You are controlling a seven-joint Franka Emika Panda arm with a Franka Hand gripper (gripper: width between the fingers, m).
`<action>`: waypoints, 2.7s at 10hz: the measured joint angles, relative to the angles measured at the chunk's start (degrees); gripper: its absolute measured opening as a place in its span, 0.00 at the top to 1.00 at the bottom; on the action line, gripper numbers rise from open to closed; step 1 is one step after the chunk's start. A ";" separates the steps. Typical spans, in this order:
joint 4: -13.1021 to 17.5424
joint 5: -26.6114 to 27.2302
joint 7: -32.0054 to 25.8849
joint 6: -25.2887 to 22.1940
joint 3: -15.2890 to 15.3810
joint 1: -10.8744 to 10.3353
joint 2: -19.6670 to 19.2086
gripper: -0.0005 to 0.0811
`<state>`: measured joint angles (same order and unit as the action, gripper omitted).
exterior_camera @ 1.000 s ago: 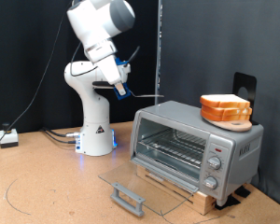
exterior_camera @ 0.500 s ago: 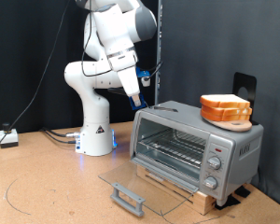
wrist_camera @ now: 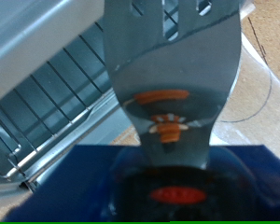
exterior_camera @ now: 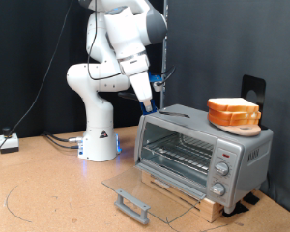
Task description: Make a piece of toast with the oven
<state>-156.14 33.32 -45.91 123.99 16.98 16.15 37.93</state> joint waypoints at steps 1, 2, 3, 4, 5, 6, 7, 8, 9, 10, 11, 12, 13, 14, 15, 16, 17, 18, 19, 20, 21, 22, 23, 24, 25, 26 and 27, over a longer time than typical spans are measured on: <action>0.31 0.20 0.88 -0.26 0.96 -0.22 -0.05 0.51; 0.64 0.60 1.56 -0.32 1.69 -0.47 -0.11 0.51; 1.01 0.92 2.32 -0.42 2.32 -0.67 -0.22 0.51; 1.41 0.94 3.36 -0.48 3.08 -0.74 -0.42 0.51; 1.75 0.73 4.45 -0.84 3.99 -0.73 -0.66 0.51; 1.99 0.52 5.56 -1.02 4.96 -0.71 -0.91 0.51; 2.21 0.39 6.57 -1.02 5.88 -0.69 -1.31 0.51; 2.58 0.35 7.68 -1.02 6.80 -0.68 -1.95 0.51; 2.93 0.42 8.43 -0.84 7.57 -0.67 -2.51 0.51; 3.32 0.82 8.99 -0.41 8.22 -0.69 -3.00 0.51; 3.78 1.54 9.07 -0.06 8.62 -0.74 -3.45 0.51; 4.31 2.31 9.07 -0.06 8.68 -0.85 -3.68 0.51; 4.77 2.92 9.02 -0.23 8.66 -0.91 -3.70 0.51; 5.25 3.24 8.93 -0.64 8.55 -0.91 -3.70 0.51; 5.82 3.32 8.80 -1.37 8.28 -0.91 -3.70 0.51; 6.34 3.32 8.78 -2.09 7.93 -0.91 -3.70 0.51; 6.70 3.32 8.78 -2.32 7.75 -0.87 -3.70 0.51; 6.88 3.25 8.85 -2.34 7.75 -0.84 -3.70 0.51; 6.92 3.03 9.02 -2.34 7.82 -0.79 -3.70 0.51; 6.92 2.66 9.33 -2.33 8.07 -0.64 -3.73 0.51; 6.89 1.92 10.03 -2.21 8.71 -0.32 -3.85 0.51; 6.70 0.74 11.50 -1.46 9.99 0.14 -4.26 0.51; 6.36 -0.20 12.99 -0.03 11.62 0.65 -4.97 0.51; 6.03 -0.97 14.01 1.07 12.93 1.11 -5.55 0.51; 5.75 -1.20 14.23 2.18 13.62 1.45 -5.95 0.51; 5.56 -1.19 14.22 2.78 13.73 1.66 -6.24 0.51; 5.59 -0.92 14.08 2.83 13.45 1.88 -6.33 0.51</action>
<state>-150.54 32.39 -31.83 126.82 30.42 18.03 31.59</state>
